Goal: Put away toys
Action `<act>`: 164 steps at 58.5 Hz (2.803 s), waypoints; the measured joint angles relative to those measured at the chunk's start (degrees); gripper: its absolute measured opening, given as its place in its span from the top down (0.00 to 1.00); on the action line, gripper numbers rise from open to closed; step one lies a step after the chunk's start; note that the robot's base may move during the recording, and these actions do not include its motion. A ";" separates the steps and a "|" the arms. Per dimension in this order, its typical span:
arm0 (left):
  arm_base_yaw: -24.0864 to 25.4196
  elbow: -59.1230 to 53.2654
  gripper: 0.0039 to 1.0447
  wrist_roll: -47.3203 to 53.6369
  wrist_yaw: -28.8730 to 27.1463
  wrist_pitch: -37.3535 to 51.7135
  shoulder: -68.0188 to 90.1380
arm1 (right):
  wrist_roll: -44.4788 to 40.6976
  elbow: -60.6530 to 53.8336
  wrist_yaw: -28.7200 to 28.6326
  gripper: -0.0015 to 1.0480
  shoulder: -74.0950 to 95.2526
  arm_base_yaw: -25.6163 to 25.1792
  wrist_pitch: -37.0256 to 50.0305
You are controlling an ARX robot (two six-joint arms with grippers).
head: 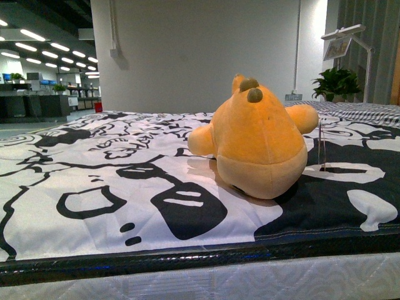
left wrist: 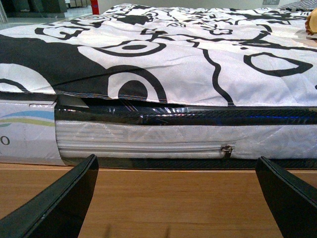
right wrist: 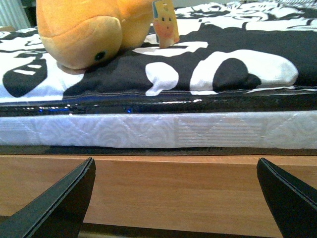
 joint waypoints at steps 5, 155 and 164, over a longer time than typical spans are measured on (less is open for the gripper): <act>0.00 0.00 0.06 0.02 -0.02 0.00 0.00 | 1.14 3.37 -1.29 0.06 8.09 -0.94 7.67; 0.00 0.00 0.06 0.02 0.00 0.00 0.00 | -7.72 55.54 23.91 0.28 86.25 26.05 26.08; 0.00 0.00 0.06 0.00 0.00 0.00 0.00 | -7.37 54.95 23.91 0.47 82.99 25.35 23.50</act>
